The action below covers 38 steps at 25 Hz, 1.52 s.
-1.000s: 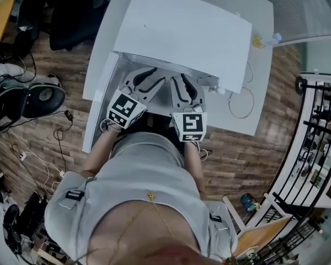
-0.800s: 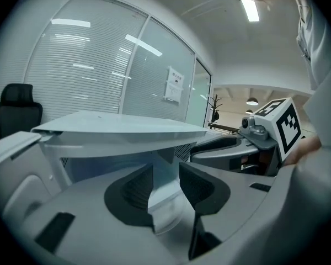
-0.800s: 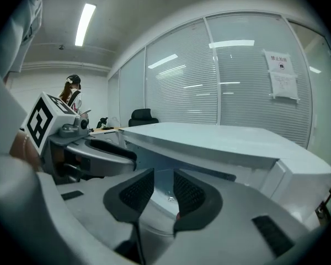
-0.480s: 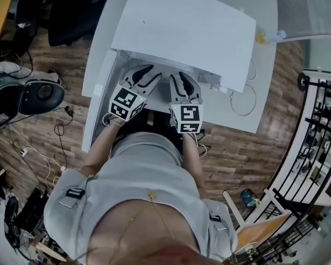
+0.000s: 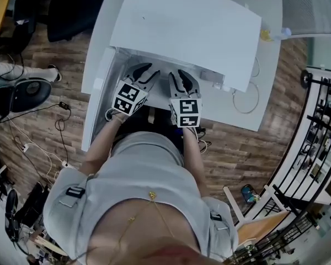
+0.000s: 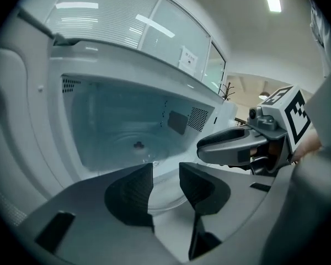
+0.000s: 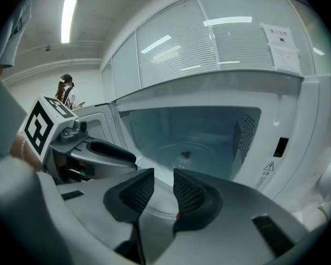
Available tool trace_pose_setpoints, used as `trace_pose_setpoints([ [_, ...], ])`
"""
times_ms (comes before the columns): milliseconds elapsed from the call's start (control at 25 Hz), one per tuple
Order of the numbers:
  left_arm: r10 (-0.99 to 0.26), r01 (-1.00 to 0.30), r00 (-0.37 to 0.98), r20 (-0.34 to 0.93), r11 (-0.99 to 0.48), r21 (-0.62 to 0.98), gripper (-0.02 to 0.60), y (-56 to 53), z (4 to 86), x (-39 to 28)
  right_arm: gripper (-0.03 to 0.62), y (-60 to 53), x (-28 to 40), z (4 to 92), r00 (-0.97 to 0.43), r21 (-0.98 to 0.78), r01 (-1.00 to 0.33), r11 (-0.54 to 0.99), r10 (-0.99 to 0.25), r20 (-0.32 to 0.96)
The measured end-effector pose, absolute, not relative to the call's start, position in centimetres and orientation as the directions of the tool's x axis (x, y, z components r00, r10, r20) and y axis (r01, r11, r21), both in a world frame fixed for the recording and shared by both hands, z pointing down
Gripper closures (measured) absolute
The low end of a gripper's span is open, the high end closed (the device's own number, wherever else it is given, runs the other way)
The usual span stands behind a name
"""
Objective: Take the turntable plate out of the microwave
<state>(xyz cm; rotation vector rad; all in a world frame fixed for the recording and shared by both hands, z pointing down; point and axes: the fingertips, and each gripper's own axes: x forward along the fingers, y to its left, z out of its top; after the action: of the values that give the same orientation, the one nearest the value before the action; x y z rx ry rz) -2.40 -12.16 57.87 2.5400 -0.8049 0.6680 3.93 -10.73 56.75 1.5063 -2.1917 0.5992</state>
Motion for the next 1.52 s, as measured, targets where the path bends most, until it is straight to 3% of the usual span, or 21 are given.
trace_pose_setpoints([
  [360,-0.439,-0.657,0.655,0.615,-0.733,0.176,0.43,-12.0,60.8,-3.8,0.476,-9.9,4.0,60.2,-0.334,-0.163,-0.94,0.3,-0.712,0.618],
  [680,-0.487,-0.779,0.62,0.615,-0.475,0.409,0.398,-12.5,62.8,-6.0,0.451,-9.4,6.2,62.4,-0.332,-0.408,-0.91,0.076,-0.723,0.606],
  [960,-0.481,-0.797,0.603,0.636,-0.331,0.505,0.364,-12.5,64.7,-6.5,0.444,-8.9,7.5,63.9,-0.291,-0.492,-0.868,-0.063,-0.739,0.607],
  [1120,-0.482,-0.767,0.622,0.618,-0.212,0.606,0.351,-12.3,65.6,-6.2,0.403,-8.4,8.4,64.1,-0.246,-0.549,-0.819,-0.167,-0.763,0.598],
  [1520,-0.488,-0.739,0.636,0.598,-0.16,0.654,0.347,-13.5,66.5,-4.9,0.39,-9.4,8.1,66.7,-0.318,-0.72,-0.647,-0.249,-0.771,0.552],
])
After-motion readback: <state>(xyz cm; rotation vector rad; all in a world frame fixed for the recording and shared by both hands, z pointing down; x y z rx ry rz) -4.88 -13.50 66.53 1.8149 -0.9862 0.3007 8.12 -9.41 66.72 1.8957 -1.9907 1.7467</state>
